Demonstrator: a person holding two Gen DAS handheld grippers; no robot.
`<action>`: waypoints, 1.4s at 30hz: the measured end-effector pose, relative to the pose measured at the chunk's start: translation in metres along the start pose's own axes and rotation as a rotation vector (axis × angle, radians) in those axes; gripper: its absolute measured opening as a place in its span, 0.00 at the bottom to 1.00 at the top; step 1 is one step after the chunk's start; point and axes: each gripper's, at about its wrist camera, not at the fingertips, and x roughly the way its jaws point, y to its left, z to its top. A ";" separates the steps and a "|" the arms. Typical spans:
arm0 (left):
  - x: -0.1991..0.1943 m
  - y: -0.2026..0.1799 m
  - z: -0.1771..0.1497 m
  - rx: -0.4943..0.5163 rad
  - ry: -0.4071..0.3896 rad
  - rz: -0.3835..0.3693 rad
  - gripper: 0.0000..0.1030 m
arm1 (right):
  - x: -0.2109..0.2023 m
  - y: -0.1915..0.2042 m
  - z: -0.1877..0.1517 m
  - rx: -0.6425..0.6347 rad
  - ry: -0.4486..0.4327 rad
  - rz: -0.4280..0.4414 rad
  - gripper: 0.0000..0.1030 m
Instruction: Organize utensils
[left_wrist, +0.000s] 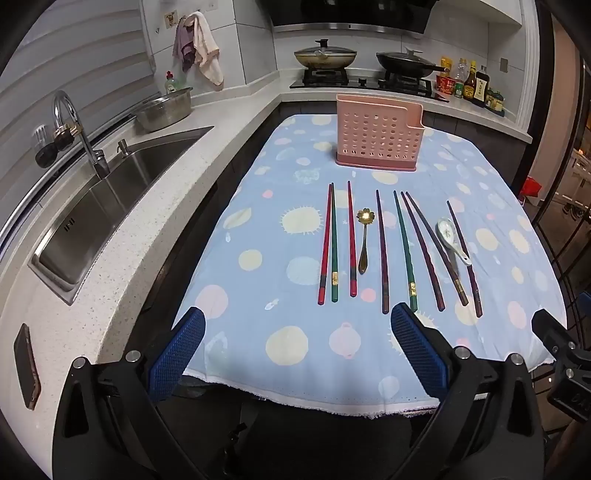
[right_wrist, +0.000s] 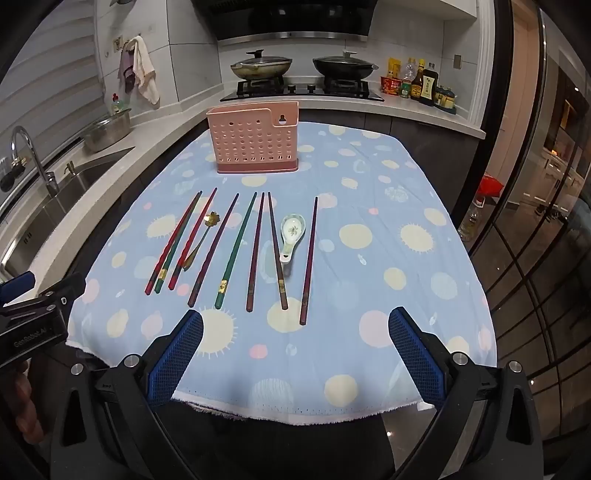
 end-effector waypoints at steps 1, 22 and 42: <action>0.000 0.000 0.000 -0.001 0.000 0.000 0.93 | 0.000 0.000 0.000 -0.001 0.000 0.000 0.94; 0.001 0.000 0.000 0.001 0.003 -0.003 0.93 | -0.003 0.000 -0.002 -0.007 -0.009 -0.010 0.94; -0.004 0.003 0.002 0.002 -0.014 -0.009 0.93 | -0.001 0.000 0.000 -0.006 -0.009 -0.011 0.94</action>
